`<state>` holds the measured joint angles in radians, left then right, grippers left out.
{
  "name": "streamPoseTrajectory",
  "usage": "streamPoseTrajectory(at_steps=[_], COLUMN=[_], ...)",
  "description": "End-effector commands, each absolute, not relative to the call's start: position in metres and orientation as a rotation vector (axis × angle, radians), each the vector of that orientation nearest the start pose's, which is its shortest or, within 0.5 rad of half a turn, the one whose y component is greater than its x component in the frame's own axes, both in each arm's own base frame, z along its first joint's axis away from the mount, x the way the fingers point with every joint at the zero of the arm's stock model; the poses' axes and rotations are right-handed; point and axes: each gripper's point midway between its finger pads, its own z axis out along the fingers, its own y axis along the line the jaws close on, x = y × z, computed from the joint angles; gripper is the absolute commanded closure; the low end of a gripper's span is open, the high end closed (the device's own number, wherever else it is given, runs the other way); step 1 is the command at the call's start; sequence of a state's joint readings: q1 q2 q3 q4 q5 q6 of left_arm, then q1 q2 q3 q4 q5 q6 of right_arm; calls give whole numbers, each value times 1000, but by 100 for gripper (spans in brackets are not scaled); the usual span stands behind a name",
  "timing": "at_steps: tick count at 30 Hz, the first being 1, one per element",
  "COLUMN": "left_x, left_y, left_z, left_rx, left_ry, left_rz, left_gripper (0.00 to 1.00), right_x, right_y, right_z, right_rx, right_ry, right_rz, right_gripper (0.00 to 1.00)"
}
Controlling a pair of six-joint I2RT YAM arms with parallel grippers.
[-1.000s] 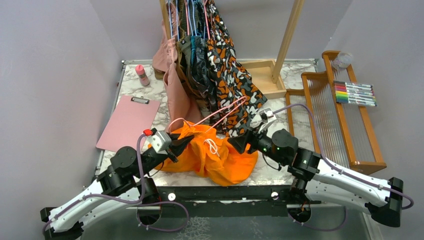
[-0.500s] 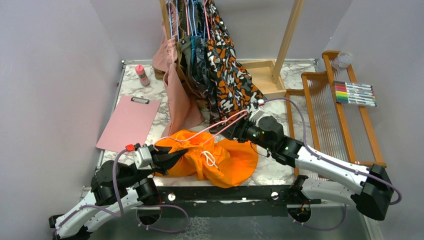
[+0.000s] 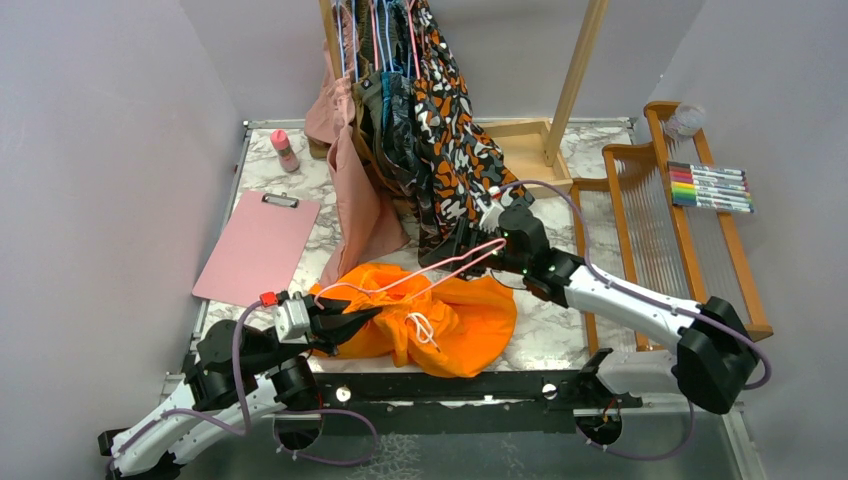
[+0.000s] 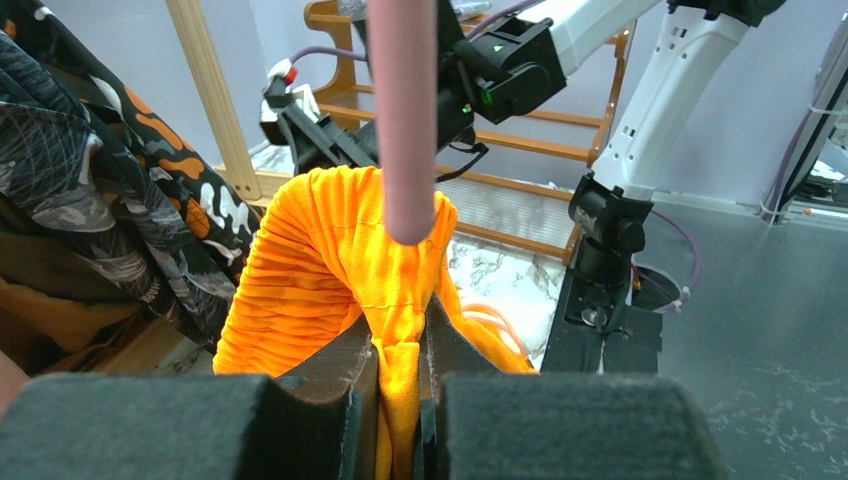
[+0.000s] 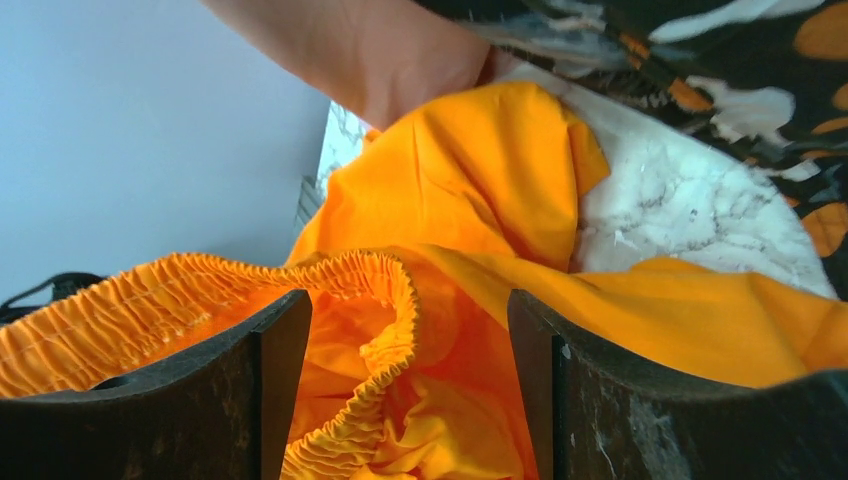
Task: Place the shorts on the hanger
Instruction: Hang the shorts on the hanger.
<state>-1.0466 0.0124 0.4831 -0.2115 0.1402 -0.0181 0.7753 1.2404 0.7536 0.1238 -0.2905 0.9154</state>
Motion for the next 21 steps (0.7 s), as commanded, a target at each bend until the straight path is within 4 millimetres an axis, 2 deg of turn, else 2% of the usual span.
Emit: streamPoseTrajectory(at_steps=[1, 8, 13, 21], left_x=[71, 71, 71, 72], left_y=[-186, -187, -186, -186], left_z=[316, 316, 316, 316], left_rx=[797, 802, 803, 805], left_ry=[1080, 1079, 1081, 1083], left_rz=[-1022, -1016, -1014, -1006], left_gripper=[100, 100, 100, 100], right_x=[201, 183, 171, 148], right_y=[345, 361, 361, 356], right_z=[202, 193, 176, 168], right_rx=[-242, -435, -491, -619], right_ry=[2225, 2290, 2371, 2412], right_rz=[1448, 1568, 1600, 1664], right_gripper=[25, 25, 28, 41])
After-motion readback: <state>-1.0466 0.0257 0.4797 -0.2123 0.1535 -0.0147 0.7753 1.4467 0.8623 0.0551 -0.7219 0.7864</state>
